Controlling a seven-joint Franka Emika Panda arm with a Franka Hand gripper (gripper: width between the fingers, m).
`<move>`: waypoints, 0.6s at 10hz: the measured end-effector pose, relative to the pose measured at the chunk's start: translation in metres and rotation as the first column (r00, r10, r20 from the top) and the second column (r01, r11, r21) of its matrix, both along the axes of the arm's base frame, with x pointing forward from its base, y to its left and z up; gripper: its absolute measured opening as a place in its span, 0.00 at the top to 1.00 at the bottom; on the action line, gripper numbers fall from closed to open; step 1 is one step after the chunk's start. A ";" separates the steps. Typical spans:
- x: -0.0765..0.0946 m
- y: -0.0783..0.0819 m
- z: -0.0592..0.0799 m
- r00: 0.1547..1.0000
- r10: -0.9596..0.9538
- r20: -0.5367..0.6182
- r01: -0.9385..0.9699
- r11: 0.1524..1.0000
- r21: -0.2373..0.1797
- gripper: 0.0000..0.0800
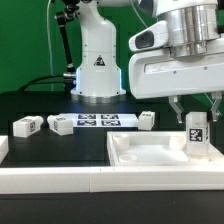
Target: Assemble square table
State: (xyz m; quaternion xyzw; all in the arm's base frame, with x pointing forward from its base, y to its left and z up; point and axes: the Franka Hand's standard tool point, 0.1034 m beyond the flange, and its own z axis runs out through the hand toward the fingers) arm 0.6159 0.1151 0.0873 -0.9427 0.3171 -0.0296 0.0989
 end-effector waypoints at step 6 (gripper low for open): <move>-0.001 0.007 0.000 0.921 -0.376 -0.100 0.381 0.923 0.045 0.63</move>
Offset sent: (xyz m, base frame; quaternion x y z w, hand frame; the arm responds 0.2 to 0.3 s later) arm -0.0026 0.0000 -0.0098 -0.0248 -0.0195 0.2142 0.9763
